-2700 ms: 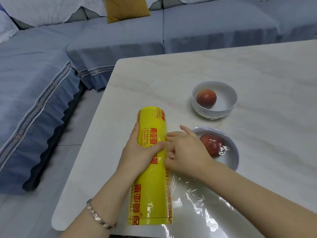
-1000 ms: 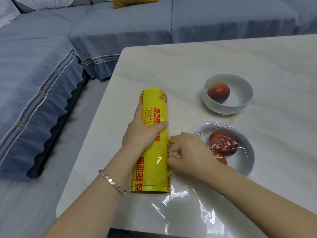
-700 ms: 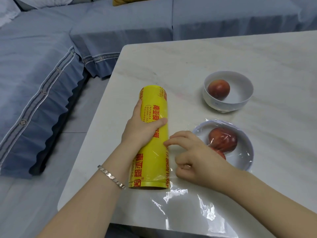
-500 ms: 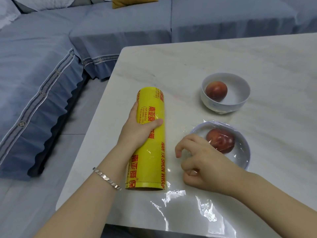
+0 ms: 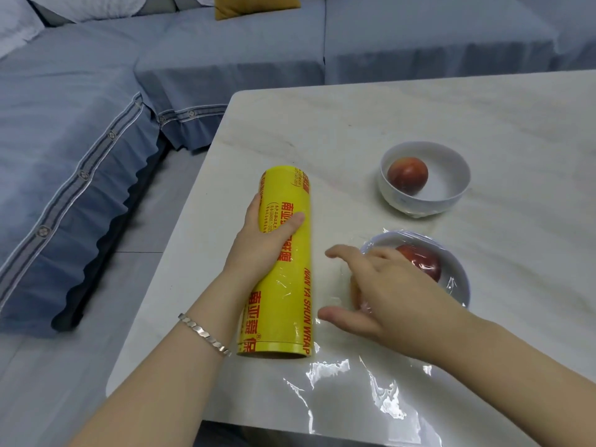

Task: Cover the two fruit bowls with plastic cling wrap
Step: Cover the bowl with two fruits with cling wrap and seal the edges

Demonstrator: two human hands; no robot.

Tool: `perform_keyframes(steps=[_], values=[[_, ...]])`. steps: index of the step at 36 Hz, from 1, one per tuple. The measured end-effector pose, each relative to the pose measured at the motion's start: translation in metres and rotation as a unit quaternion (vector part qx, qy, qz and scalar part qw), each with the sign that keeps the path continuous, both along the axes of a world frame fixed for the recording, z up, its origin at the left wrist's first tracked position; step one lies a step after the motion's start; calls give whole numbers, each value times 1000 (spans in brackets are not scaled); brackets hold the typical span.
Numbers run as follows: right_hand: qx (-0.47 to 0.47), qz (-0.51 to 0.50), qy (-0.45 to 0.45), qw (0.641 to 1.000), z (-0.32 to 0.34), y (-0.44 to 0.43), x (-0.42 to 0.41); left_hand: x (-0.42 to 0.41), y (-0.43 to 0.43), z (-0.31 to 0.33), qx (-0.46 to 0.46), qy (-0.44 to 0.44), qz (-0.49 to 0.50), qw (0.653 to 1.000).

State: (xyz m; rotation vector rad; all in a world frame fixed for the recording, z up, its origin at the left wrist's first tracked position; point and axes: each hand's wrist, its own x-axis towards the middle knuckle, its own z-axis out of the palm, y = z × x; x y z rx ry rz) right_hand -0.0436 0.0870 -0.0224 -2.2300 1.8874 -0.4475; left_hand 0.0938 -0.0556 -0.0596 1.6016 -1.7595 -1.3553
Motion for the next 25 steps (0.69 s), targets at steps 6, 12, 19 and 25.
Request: perform_keyframes(steps=[6,12,19,25], values=[[-58,-46,-133,988,3,-12,-6,10,-6,8,75,31,32,996],[37,-6,-218,975,12,-26,12,24,-9,12,121,119,24,985],[-7,69,-151,986,6,-51,41,39,11,35,35,178,-17,983],[-71,48,-80,993,20,-75,42,49,19,46,-5,206,-24,978]])
